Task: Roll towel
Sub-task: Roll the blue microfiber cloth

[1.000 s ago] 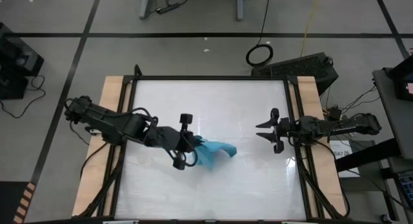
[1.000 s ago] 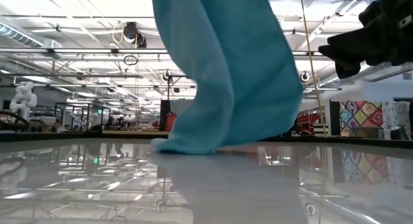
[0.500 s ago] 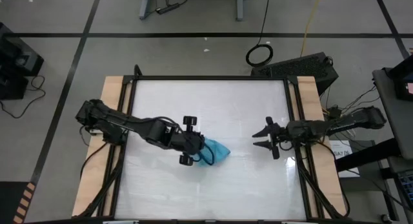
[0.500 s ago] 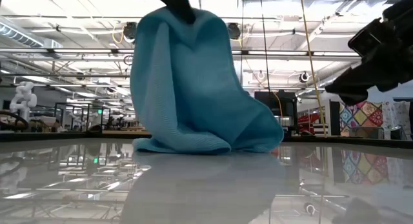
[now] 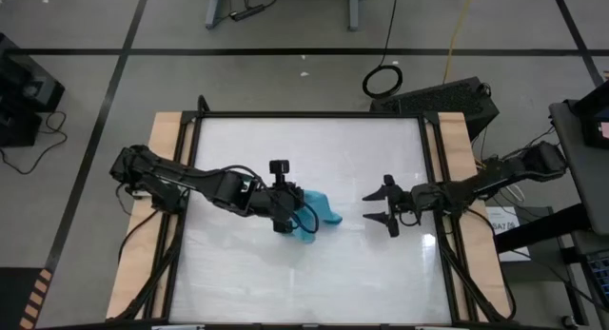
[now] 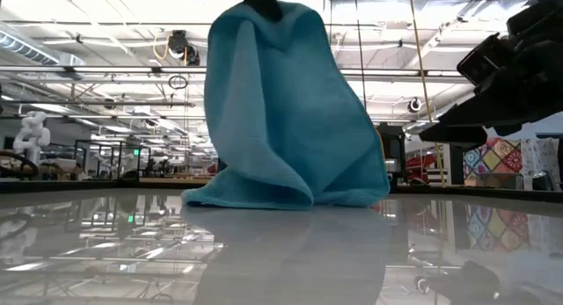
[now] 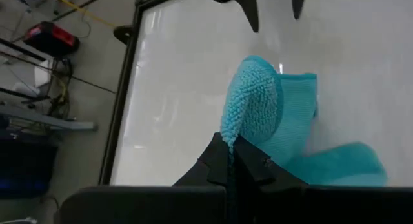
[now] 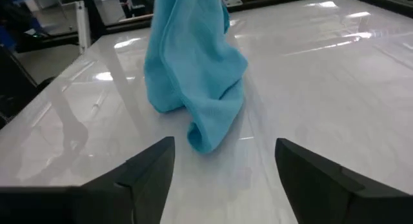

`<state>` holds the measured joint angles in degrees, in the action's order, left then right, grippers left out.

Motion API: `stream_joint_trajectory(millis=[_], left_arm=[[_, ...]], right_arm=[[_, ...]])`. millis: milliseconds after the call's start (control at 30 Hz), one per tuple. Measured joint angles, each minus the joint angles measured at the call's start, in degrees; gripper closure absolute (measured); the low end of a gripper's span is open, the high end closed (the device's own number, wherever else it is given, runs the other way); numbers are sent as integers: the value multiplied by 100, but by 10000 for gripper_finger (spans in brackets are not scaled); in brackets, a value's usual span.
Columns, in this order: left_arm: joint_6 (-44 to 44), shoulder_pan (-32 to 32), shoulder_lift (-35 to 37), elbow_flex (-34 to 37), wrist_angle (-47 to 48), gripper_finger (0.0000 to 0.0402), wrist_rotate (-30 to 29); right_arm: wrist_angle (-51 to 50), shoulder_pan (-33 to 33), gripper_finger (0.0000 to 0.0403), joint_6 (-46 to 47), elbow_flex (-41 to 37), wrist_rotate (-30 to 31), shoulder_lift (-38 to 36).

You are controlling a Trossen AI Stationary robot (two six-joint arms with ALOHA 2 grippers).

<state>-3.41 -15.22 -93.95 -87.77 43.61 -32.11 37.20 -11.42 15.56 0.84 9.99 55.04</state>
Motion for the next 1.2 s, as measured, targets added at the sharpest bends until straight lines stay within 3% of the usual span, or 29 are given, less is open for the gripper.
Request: stream_joint_trajectory(millis=[167,700,900,1200], left_arm=[[-22,36,2,0,-51,400,-107],[-106,85,4,0,-367,400,-117],[-161,79,4,0,-352,400,-112],[-97,73,4,-2,-65,400,-89]], right_arm=[[473,0,155,145,185,51,1038],[288,-6,185,-273,2151,94,4151],[362,7,220,-252,2452,162,4647],[372,7,320,-312,2476,60,4648]])
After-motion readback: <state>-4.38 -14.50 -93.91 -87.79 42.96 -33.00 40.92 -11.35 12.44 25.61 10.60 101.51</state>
